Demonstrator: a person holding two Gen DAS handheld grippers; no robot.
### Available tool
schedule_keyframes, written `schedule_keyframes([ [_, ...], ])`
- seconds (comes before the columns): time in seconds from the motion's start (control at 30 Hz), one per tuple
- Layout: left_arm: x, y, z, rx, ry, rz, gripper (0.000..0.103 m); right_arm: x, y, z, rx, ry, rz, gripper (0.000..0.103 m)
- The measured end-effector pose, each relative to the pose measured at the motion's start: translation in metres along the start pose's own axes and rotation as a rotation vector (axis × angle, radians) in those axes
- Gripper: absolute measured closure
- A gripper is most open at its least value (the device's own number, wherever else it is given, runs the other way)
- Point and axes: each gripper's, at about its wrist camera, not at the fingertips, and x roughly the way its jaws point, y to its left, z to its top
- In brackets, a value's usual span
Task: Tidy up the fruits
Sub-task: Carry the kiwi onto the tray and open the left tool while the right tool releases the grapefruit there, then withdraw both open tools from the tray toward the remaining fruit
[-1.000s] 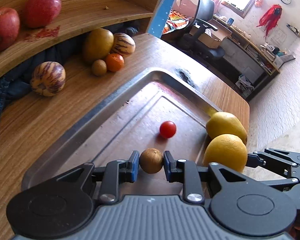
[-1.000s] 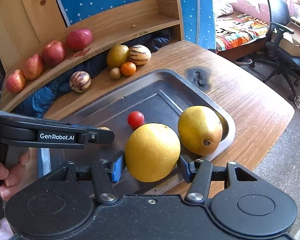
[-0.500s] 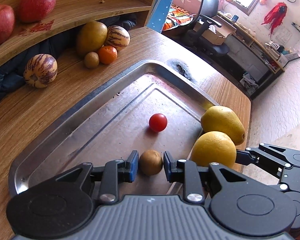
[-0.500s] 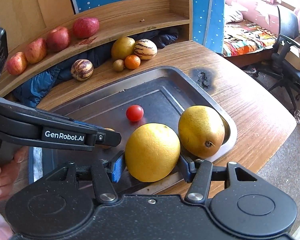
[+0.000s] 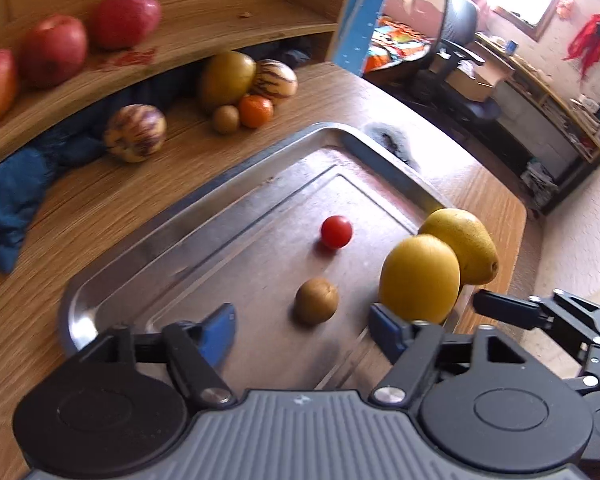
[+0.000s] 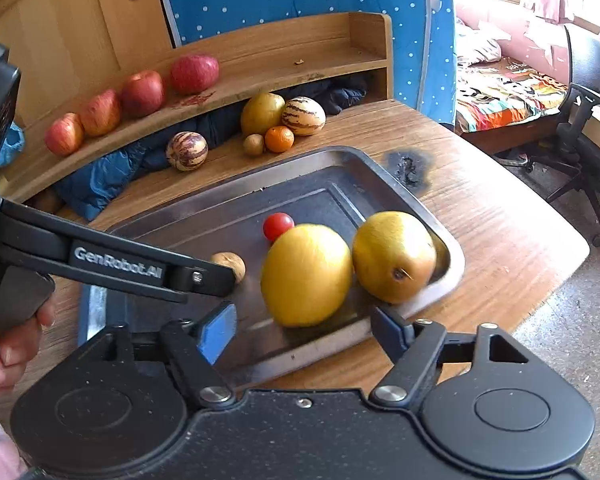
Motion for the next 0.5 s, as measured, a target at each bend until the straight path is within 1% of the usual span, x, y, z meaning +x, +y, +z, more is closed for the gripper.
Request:
schedule_keyframes([
  [0.07,-0.008,0.001,-0.006,-0.024,-0.008,0.024,0.015,-0.008,-0.002,-0.004,-0.001,-0.008,0.008,0.018],
  [0.1,-0.013,0.002,-0.009,-0.033,-0.012,0.035,0.013,-0.012,-0.002,-0.007,-0.002,-0.011,0.013,0.017],
  [0.17,-0.023,0.003,-0.017,-0.050,-0.018,0.068,0.004,-0.019,-0.002,-0.011,-0.010,-0.013,0.025,0.014],
  [0.2,-0.028,0.004,-0.022,-0.055,-0.021,0.084,0.004,-0.022,-0.002,-0.014,-0.015,-0.013,0.030,0.014],
  [0.27,-0.038,0.005,-0.033,-0.072,-0.020,0.115,0.002,-0.028,-0.001,-0.019,-0.023,-0.012,0.045,0.006],
  [0.5,-0.063,0.011,-0.076,-0.148,0.024,0.171,0.001,-0.041,0.015,-0.038,-0.081,0.012,0.124,0.003],
])
